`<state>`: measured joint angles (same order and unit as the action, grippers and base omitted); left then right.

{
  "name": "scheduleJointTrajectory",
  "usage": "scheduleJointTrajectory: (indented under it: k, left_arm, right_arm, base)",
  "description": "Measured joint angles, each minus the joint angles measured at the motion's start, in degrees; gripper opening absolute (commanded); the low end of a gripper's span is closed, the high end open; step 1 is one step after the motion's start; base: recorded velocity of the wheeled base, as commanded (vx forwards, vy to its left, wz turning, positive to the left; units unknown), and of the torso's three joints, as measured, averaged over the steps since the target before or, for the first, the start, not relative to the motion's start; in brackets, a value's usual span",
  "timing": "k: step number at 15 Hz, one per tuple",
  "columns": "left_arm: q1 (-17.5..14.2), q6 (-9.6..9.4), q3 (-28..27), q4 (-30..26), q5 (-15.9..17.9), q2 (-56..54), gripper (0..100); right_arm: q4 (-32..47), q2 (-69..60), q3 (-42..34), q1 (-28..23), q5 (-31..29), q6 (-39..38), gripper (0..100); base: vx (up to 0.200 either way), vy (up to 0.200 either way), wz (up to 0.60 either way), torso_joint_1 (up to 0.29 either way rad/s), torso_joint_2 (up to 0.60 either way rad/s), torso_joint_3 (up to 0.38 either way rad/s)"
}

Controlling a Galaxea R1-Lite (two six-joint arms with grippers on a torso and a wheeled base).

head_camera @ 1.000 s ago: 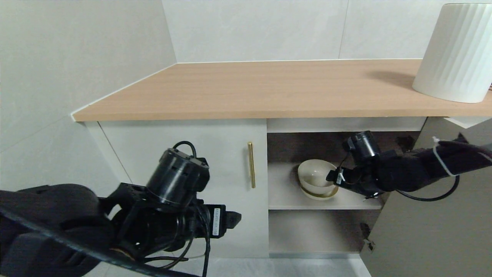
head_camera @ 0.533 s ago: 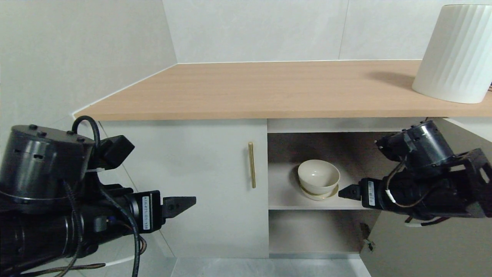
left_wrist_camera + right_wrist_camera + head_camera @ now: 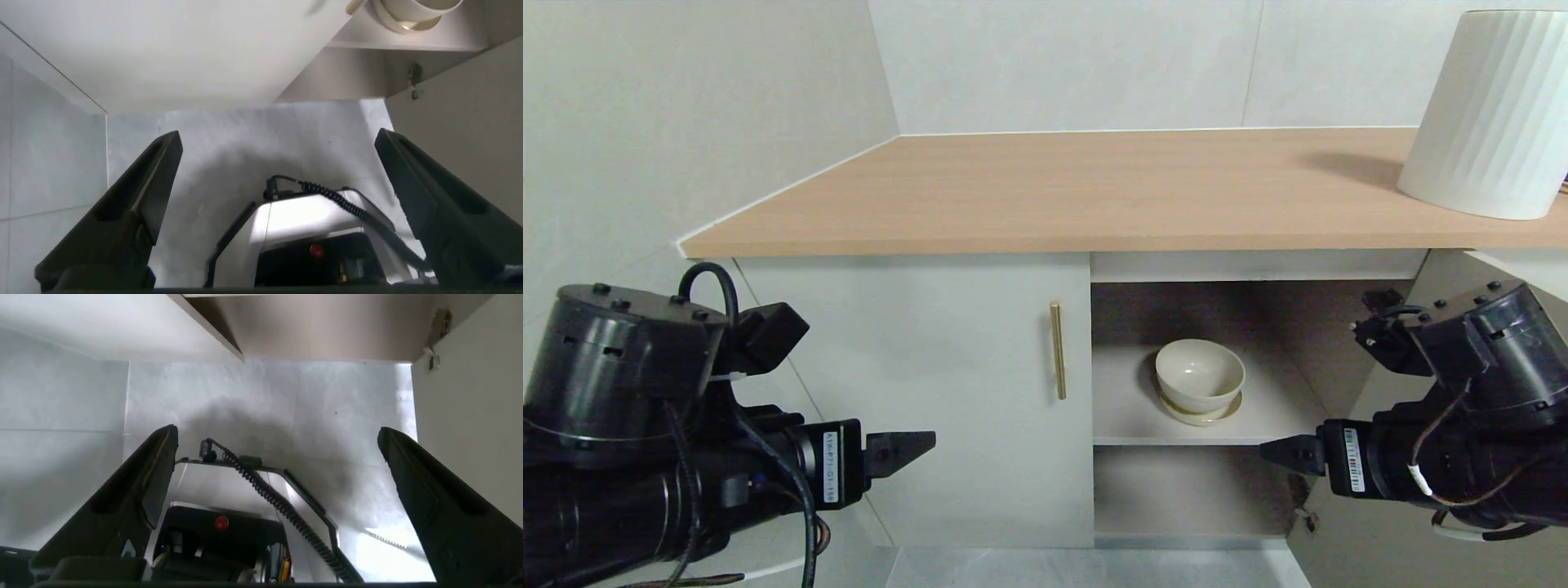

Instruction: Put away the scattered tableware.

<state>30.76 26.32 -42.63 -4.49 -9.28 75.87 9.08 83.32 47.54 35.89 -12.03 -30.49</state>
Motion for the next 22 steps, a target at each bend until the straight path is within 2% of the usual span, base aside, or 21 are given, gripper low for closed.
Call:
scheduleJointTrajectory:
  k: [4,19,22]
  left_arm:
    - [0.5,0.0,-0.1,2.1,-0.2,2.0,100]
    - [1.2,0.01,0.1,2.2,-0.2,3.5,100]
    - [1.4,0.01,0.1,2.2,-0.1,3.5,100]
  right_arm:
    - [0.2,-0.3,-0.9,0.1,0.0,0.1,100]
    - [0.3,-0.4,-2.5,0.2,0.0,2.0,100]
    - [0.4,-0.4,-2.5,0.2,0.0,2.0,100]
  base:
    - [-0.2,0.0,0.0,0.002,0.0,0.004]
    - [-0.2,0.0,0.0,0.002,0.0,0.002]
    - [0.0,0.0,0.0,0.0,0.0,0.0]
